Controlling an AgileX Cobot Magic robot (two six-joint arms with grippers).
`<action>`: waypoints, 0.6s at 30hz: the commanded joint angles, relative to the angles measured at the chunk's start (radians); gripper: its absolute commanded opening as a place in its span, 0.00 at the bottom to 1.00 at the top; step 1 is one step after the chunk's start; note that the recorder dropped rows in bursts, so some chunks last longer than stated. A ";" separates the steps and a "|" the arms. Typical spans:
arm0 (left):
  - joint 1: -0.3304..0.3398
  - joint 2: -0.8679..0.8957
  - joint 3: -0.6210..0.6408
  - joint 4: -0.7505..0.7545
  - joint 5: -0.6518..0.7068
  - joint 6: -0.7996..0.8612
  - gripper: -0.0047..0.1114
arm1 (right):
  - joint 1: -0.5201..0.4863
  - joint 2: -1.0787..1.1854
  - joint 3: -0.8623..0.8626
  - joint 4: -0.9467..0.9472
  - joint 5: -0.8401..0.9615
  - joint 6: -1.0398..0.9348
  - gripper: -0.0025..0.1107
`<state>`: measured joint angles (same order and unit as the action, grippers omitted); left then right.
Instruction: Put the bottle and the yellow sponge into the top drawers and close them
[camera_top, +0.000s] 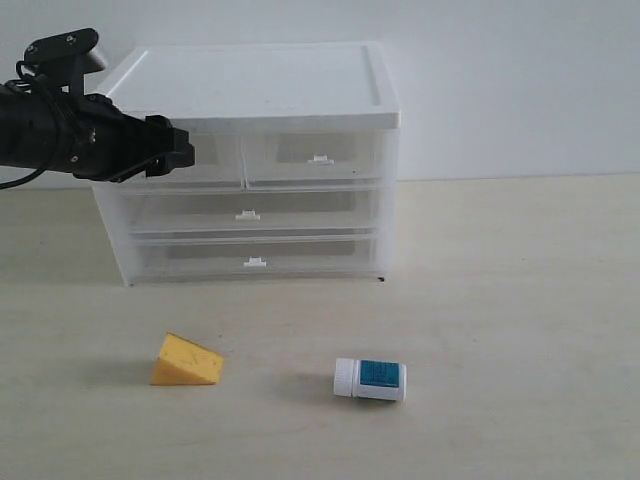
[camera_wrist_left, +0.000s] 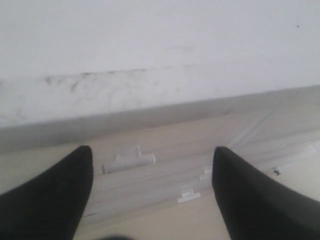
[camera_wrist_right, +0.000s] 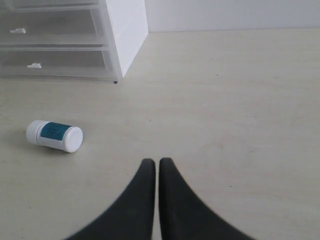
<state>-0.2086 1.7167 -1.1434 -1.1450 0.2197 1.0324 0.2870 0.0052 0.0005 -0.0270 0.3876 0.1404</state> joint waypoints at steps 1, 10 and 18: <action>-0.001 -0.009 -0.013 -0.009 -0.026 0.007 0.59 | -0.006 -0.005 -0.001 -0.005 -0.005 -0.004 0.02; -0.001 -0.009 -0.013 0.006 -0.014 0.007 0.59 | -0.006 -0.005 -0.001 -0.005 -0.005 -0.004 0.02; -0.001 -0.009 -0.013 0.010 -0.005 0.007 0.59 | -0.006 -0.005 -0.001 -0.009 -0.172 -0.012 0.02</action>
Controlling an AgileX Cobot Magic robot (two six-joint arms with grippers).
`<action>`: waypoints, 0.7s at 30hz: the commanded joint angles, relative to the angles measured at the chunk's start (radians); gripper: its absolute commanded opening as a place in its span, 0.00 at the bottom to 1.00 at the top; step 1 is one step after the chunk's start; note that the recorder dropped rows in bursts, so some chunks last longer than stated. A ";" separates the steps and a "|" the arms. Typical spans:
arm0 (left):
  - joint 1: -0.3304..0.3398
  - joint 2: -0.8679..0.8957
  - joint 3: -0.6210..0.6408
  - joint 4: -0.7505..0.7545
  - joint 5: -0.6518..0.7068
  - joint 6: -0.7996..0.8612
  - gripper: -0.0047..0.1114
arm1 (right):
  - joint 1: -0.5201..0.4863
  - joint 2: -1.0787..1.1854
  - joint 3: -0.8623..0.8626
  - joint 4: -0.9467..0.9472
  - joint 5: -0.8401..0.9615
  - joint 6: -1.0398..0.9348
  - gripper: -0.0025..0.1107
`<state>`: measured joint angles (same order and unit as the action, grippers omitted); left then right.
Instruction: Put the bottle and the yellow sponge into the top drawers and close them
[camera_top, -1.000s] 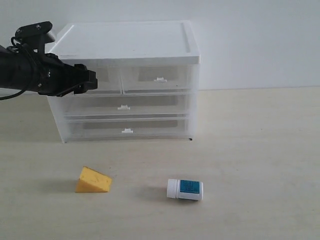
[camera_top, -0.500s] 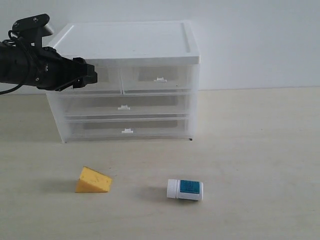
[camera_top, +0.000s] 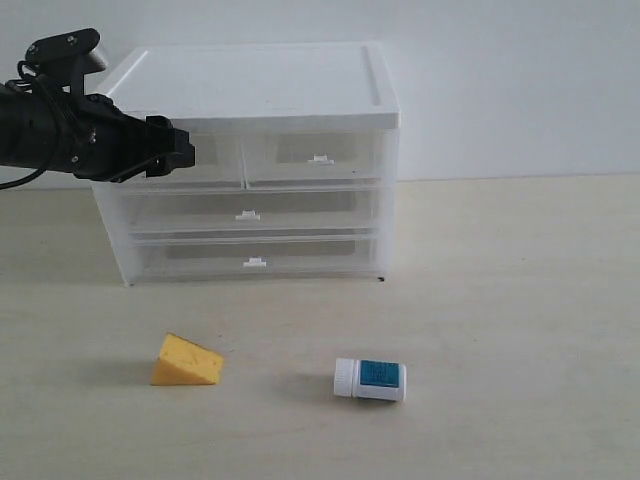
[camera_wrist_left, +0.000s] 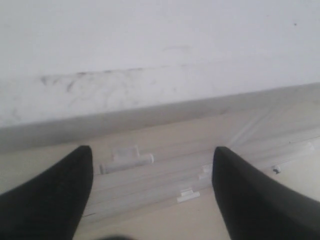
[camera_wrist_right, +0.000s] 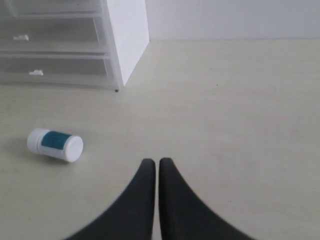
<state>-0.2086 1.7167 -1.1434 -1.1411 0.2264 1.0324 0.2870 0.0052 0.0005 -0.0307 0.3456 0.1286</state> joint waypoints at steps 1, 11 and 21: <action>-0.001 -0.009 -0.013 0.006 -0.012 0.007 0.59 | -0.006 -0.005 -0.001 -0.005 -0.186 0.000 0.02; 0.001 -0.009 -0.013 0.032 -0.012 0.007 0.59 | -0.006 -0.005 -0.001 -0.003 -0.346 0.031 0.02; 0.001 -0.009 -0.013 0.040 -0.010 -0.002 0.59 | -0.006 -0.005 -0.001 0.152 -0.460 0.731 0.02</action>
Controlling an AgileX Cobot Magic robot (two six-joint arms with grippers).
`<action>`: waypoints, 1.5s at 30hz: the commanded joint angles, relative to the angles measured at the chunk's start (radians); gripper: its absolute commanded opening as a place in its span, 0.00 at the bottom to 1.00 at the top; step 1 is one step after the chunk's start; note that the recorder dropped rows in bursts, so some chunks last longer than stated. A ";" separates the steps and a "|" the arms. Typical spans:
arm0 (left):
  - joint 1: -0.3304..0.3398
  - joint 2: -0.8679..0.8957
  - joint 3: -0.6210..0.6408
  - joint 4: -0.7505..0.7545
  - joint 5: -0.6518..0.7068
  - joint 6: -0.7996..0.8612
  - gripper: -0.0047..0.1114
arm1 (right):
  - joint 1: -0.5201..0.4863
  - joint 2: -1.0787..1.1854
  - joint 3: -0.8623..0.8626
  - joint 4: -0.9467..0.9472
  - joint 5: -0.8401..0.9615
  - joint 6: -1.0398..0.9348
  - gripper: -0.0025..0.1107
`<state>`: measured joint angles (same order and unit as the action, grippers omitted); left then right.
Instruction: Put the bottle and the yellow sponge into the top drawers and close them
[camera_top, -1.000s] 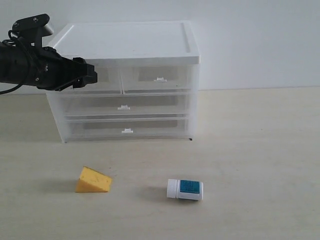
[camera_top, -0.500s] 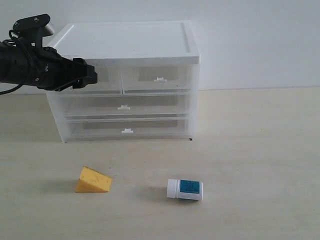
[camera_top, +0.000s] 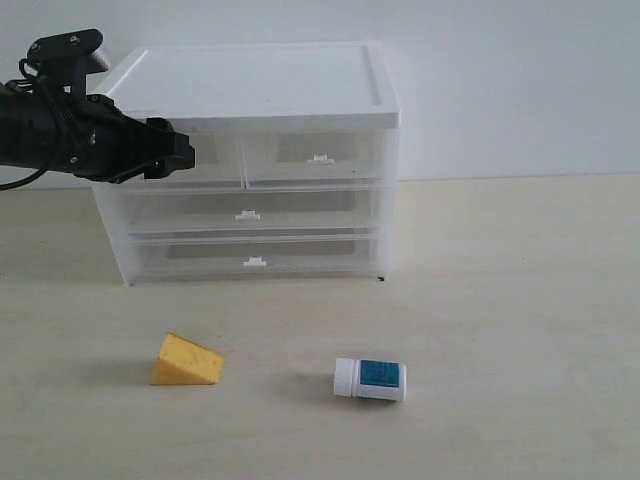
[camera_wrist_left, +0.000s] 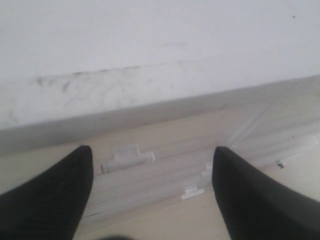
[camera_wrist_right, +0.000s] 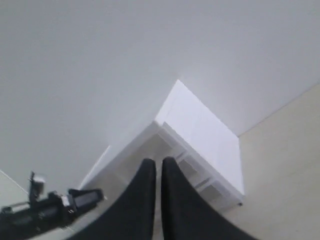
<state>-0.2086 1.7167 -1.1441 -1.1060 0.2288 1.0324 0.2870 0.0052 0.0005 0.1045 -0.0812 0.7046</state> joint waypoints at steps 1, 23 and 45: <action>0.001 -0.009 -0.012 0.005 -0.006 -0.002 0.59 | -0.006 -0.005 -0.001 0.010 -0.028 0.155 0.02; 0.001 -0.009 -0.012 0.005 -0.003 -0.009 0.59 | -0.006 0.998 -0.298 -0.743 -0.714 0.664 0.02; 0.001 -0.009 -0.012 0.005 0.000 -0.009 0.59 | 0.091 1.819 -0.918 -0.831 -0.809 0.985 0.02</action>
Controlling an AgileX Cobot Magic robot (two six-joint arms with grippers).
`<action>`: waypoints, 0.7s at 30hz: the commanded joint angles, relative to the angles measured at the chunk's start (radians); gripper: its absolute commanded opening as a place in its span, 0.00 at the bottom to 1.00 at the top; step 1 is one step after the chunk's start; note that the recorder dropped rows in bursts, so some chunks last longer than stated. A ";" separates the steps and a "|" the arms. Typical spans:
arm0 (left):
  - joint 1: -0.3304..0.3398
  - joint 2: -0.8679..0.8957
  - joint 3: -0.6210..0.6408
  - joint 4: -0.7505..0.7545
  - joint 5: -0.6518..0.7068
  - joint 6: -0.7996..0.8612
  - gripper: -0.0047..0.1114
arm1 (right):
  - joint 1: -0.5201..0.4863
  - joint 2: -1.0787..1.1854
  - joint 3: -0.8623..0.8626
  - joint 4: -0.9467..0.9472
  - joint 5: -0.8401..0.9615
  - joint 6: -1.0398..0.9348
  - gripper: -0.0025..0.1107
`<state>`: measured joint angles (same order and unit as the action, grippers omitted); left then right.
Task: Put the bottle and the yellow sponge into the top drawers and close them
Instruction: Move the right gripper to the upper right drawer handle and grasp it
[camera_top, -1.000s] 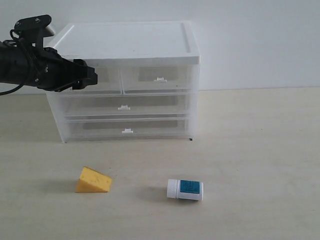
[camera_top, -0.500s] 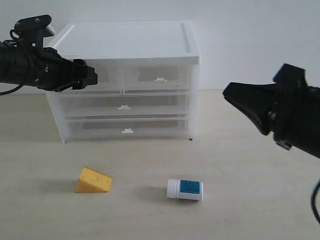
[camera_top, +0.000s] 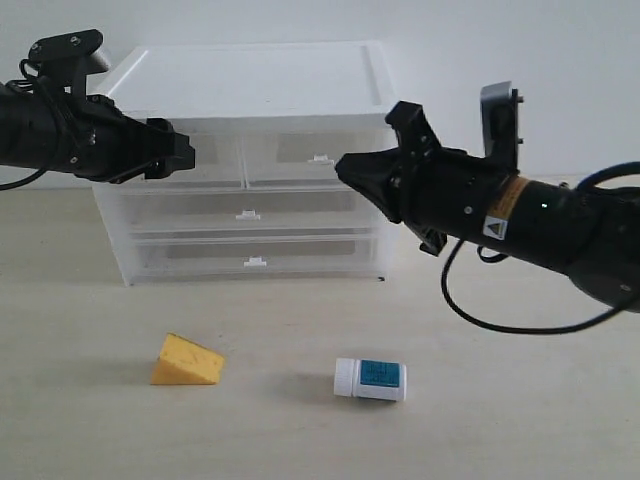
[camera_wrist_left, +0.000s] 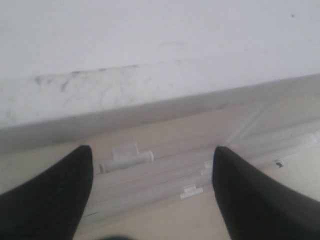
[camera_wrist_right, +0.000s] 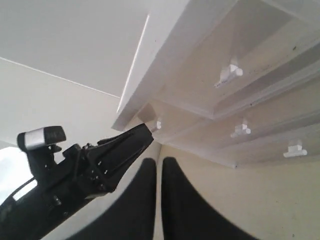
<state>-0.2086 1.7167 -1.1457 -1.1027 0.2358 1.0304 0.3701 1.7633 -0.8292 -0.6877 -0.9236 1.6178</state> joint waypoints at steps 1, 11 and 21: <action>0.001 -0.009 -0.011 0.001 -0.016 -0.002 0.59 | 0.008 0.078 -0.106 -0.045 0.034 0.101 0.02; 0.001 -0.009 -0.011 0.024 -0.034 -0.002 0.59 | 0.008 0.204 -0.170 -0.019 0.016 0.163 0.56; 0.001 -0.009 -0.011 0.024 -0.032 -0.002 0.59 | 0.008 0.204 -0.197 0.085 0.082 0.083 0.40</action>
<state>-0.2086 1.7167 -1.1457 -1.0810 0.2306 1.0304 0.3783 1.9674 -1.0072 -0.6085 -0.8688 1.7199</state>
